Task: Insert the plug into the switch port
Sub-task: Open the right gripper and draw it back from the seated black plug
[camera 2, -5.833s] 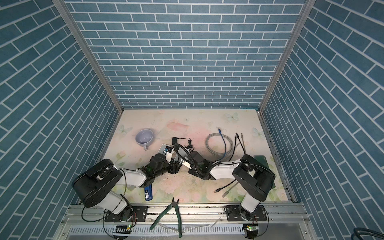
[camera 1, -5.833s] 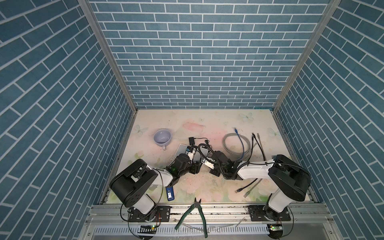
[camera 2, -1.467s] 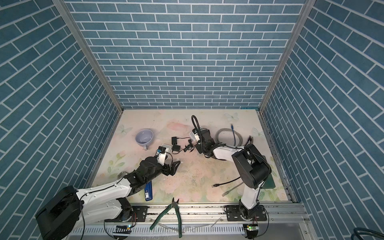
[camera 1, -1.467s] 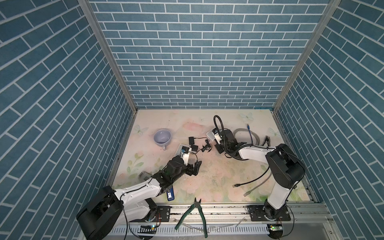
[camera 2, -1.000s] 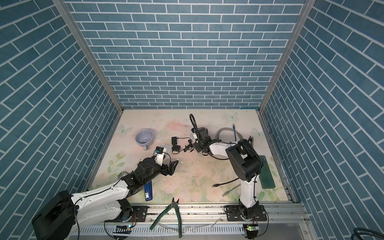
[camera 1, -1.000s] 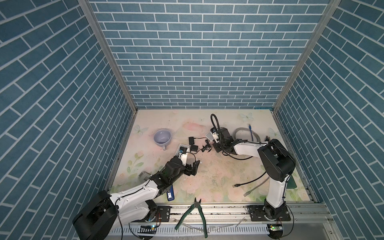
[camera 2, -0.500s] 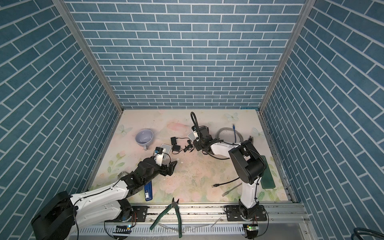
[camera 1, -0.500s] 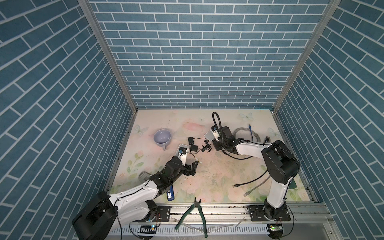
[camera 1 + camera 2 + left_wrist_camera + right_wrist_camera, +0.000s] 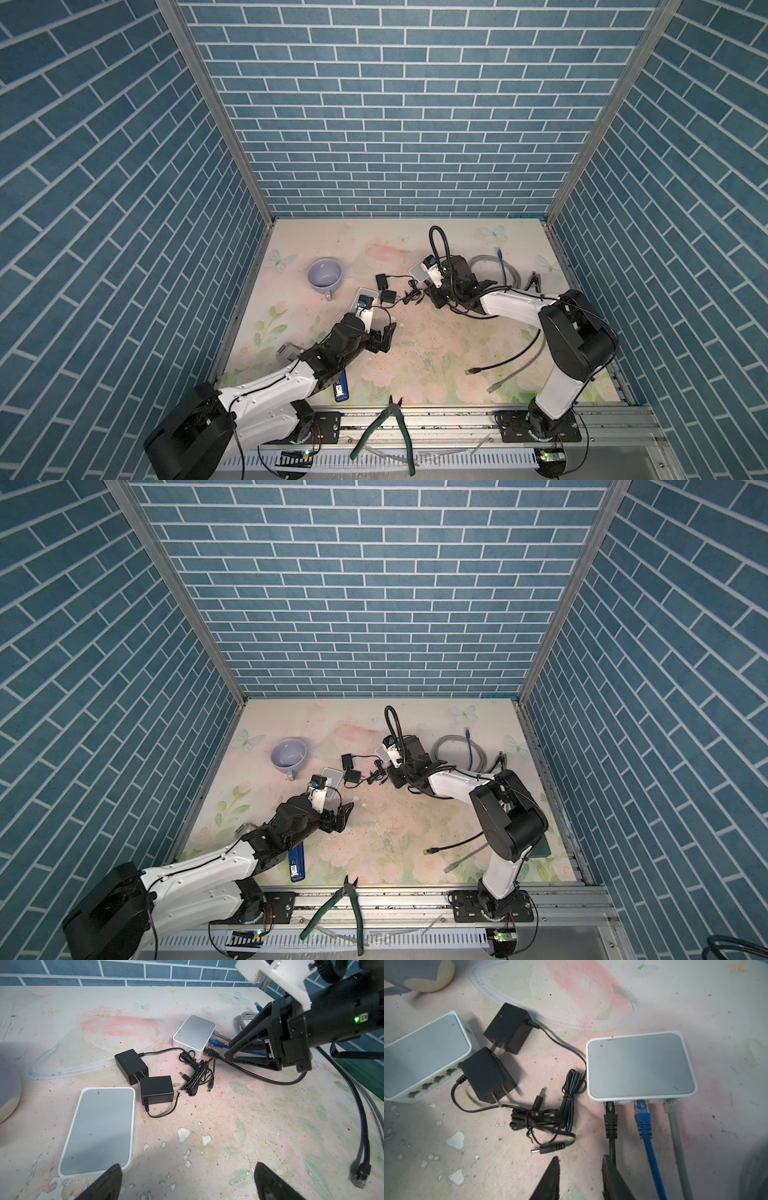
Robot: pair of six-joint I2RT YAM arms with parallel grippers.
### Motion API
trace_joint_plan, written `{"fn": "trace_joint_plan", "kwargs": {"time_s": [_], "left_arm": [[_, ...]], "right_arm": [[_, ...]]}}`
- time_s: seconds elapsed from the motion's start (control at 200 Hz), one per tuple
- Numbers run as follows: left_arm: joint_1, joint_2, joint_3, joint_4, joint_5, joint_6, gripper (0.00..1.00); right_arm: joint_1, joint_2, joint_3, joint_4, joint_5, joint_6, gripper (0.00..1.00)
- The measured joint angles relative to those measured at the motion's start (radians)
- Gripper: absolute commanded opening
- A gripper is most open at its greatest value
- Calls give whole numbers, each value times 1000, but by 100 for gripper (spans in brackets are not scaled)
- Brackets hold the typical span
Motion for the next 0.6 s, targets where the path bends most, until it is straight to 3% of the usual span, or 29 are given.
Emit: {"fn": "trace_joint_plan", "kwargs": {"time_s": [0.6], "left_arm": [[0, 2, 0, -3, 1, 12, 99]], "right_arm": [[0, 116, -5, 118, -31, 2, 29]]}}
